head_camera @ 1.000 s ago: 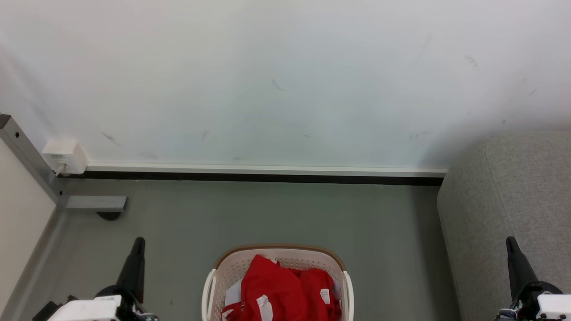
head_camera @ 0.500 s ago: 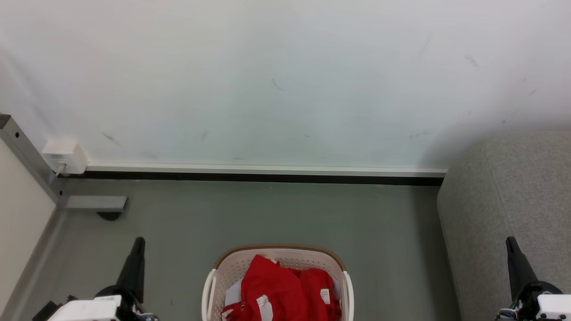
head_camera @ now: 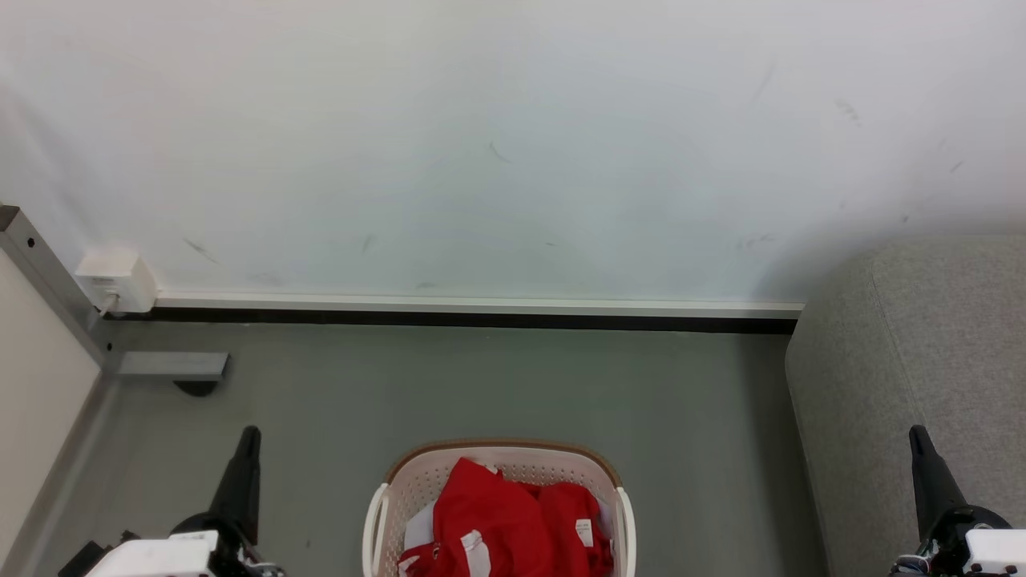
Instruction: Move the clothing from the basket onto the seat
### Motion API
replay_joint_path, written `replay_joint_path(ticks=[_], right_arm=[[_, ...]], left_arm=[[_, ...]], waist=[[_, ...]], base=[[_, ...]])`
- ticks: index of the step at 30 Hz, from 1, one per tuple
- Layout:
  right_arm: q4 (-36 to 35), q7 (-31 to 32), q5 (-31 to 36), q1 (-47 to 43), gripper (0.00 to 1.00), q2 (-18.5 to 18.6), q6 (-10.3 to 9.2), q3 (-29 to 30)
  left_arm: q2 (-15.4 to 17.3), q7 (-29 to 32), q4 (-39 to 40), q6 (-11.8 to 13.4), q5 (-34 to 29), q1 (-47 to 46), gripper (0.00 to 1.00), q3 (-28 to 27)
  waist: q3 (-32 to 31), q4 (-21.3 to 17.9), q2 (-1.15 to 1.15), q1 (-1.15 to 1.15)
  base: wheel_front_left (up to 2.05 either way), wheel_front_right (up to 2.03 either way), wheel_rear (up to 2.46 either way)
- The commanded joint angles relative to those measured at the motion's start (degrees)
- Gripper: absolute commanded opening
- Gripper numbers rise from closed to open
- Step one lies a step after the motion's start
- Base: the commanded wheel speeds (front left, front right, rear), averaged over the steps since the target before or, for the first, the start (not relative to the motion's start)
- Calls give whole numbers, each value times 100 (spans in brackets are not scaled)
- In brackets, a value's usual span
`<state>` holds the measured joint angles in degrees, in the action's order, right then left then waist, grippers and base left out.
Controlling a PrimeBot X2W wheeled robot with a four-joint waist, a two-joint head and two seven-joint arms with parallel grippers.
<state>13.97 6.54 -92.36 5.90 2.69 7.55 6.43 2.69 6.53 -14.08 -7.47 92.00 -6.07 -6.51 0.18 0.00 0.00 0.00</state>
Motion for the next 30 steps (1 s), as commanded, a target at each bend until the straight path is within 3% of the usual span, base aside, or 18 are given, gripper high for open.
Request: replay_joint_path(ticks=[1,30], right_arm=[[16,14,-12,78,0,40,-13,18],[16,14,-12,77,0,40,-13,18]], left_arm=[[40,17,15,-13,80,-38,0,-12],[40,17,15,-13,81,-38,0,-12]], waist=[[0,0,0,0],[0,0,0,0]], base=[[0,0,0],[0,0,0]])
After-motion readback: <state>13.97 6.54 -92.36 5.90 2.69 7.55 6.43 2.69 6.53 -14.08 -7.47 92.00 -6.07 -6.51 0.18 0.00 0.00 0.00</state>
